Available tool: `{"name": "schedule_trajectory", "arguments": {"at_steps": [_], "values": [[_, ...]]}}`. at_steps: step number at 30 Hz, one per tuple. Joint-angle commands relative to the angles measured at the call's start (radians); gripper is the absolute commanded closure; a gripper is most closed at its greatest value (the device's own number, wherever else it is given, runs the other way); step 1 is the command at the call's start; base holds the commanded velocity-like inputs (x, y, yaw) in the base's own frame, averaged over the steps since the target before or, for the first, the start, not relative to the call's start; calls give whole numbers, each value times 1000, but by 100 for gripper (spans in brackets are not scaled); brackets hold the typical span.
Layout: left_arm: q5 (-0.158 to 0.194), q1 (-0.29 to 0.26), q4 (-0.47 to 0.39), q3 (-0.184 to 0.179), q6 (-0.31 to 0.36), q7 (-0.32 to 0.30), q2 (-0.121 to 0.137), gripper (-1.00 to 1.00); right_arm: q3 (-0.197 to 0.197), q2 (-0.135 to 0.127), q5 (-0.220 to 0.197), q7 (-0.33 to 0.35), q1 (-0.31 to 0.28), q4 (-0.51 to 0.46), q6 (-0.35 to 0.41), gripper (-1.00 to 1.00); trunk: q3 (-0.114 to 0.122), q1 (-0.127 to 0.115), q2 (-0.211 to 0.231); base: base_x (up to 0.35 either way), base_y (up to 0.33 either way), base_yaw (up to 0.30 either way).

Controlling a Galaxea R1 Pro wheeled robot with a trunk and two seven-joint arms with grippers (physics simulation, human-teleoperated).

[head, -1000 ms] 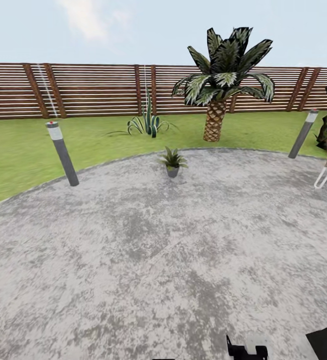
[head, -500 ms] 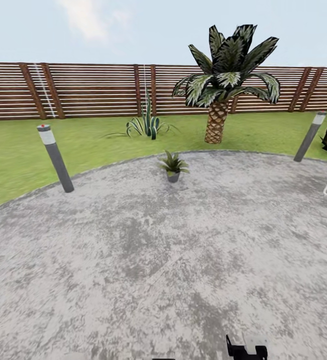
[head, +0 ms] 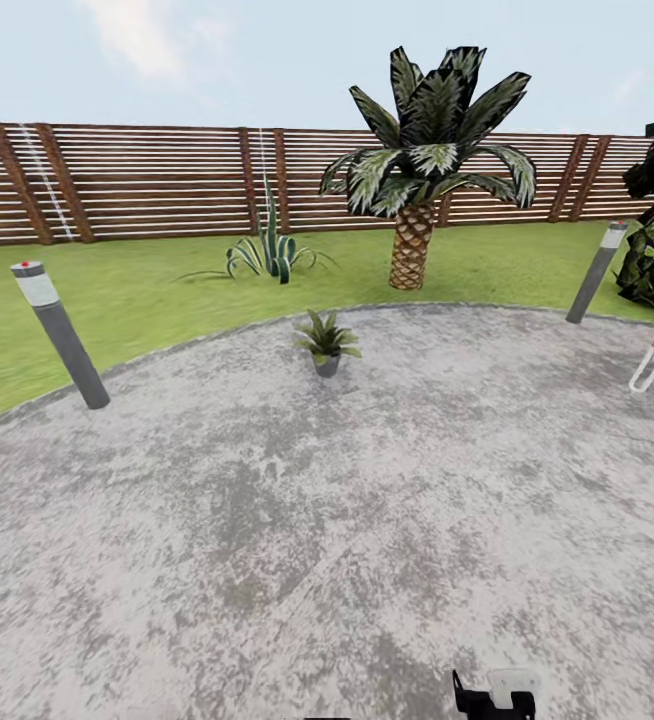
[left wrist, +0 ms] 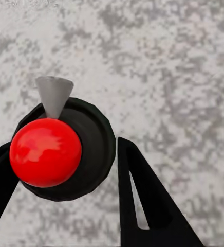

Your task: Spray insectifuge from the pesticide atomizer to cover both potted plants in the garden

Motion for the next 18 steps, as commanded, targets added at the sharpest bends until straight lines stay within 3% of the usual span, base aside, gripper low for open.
{"name": "schedule_trajectory", "arguments": {"at_steps": [1,18], "values": [[-3,-1,1,5,-4,1,0,100,9,-1,-7,-3,0,0,-2,-100,-1,0,0,332,-89,-23],[-3,-1,1,6,-3,1,-2,100,8,-2,-6,-2,0,1,-2,-100,-1,0,0,300,-139,-1]]}}
